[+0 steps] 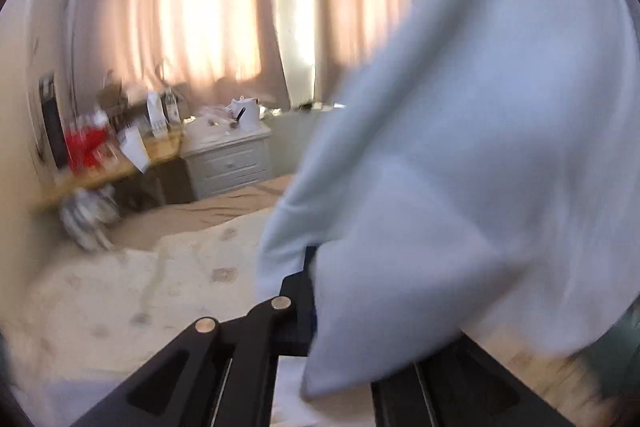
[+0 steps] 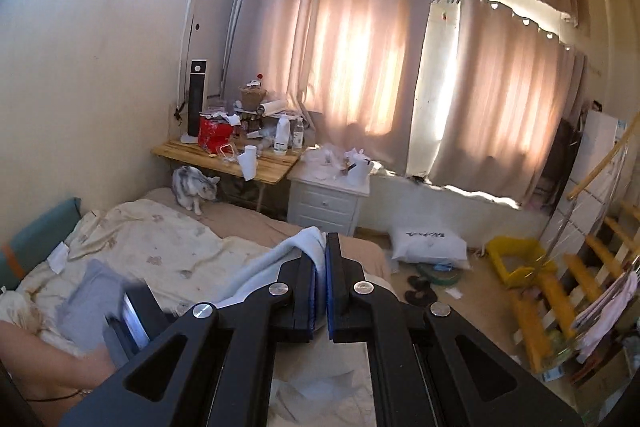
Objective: Fold clothes
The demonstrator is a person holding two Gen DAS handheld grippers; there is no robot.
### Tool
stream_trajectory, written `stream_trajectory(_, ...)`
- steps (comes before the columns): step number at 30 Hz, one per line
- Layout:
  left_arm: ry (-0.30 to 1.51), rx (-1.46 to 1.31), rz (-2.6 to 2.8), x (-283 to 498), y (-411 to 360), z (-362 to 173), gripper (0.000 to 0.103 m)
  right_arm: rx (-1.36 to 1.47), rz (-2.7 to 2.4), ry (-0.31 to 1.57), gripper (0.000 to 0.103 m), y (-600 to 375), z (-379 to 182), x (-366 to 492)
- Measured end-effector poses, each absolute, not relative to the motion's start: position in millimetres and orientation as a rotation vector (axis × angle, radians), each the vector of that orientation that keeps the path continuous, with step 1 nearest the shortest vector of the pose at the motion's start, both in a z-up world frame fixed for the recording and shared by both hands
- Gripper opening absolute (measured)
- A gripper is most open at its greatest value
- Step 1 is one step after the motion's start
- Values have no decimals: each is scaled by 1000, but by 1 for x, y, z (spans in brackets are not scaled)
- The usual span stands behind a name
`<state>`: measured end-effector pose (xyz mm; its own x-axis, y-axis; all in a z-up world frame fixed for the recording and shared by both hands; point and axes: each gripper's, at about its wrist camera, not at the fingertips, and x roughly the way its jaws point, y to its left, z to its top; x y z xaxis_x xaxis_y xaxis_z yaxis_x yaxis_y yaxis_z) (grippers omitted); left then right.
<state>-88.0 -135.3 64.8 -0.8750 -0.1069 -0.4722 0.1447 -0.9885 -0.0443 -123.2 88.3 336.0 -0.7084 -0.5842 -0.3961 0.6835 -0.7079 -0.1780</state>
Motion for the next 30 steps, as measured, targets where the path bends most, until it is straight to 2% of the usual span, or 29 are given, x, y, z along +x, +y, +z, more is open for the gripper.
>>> stream_trajectory(3,170,576,-2927,-66,-164,102,2,411,-2389,452,3,93,339,-131)
stream_trajectory(10,-183,514,-2924,-42,-178,190,2,529,-2434,545,3,96,315,-176)
stream_trajectory(16,-281,523,-2912,-31,-182,241,2,549,-2461,527,3,102,310,-195)
stream_trajectory(27,-239,582,-3220,7,-96,259,2,490,-2617,587,3,115,375,-221)
stream_trajectory(30,-140,592,-3279,-3,-86,265,2,496,-2646,641,3,100,394,-244)
